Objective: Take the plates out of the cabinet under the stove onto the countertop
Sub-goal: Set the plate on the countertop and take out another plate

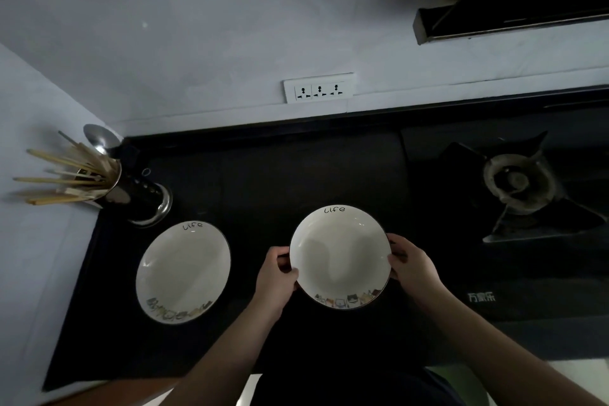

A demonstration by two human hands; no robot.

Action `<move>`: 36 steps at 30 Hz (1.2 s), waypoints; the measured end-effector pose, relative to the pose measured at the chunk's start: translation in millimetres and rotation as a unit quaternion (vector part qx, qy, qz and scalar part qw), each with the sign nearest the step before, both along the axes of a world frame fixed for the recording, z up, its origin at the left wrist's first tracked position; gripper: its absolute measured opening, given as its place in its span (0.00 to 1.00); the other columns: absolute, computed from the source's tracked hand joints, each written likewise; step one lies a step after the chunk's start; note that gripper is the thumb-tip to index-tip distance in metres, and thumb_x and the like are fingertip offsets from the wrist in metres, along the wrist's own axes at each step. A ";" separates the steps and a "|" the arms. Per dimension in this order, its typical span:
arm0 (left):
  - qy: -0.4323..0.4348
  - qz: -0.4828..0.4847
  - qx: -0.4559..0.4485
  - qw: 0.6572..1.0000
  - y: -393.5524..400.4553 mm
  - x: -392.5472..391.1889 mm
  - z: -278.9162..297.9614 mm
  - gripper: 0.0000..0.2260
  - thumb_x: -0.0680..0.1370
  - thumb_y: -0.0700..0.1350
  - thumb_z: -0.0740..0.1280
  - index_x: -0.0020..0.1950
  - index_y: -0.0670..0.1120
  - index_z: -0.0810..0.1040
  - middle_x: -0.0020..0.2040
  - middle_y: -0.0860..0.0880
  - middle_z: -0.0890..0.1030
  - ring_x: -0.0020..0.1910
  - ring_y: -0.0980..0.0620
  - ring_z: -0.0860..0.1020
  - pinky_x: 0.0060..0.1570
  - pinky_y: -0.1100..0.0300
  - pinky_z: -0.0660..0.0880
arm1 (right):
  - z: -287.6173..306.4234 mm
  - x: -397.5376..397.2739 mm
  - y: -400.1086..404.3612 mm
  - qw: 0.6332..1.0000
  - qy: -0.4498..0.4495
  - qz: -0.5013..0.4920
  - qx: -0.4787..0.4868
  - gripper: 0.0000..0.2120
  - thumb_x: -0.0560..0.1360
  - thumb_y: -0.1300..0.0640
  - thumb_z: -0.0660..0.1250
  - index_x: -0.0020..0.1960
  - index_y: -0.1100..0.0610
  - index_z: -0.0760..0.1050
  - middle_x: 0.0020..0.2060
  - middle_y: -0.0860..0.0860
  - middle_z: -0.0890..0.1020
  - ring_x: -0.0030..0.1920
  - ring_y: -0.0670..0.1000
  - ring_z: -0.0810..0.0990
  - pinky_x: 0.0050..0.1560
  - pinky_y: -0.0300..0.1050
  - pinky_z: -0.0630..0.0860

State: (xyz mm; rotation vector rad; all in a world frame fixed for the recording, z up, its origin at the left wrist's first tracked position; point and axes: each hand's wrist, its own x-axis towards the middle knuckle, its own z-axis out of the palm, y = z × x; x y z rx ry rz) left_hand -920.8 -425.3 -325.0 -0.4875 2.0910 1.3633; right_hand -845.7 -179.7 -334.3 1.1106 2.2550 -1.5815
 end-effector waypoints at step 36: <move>0.033 0.028 -0.010 0.999 25.8 30.1 0.4 0.21 0.79 0.44 0.68 0.72 0.50 0.69 0.52 0.54 0.77 0.49 0.54 0.79 0.44 0.57 0.82 | 8.6 21.1 33.3 0.996 0.014 0.011 0.087 0.20 0.80 0.56 0.63 0.71 0.54 0.68 0.58 0.54 0.80 0.49 0.52 0.81 0.50 0.50 0.81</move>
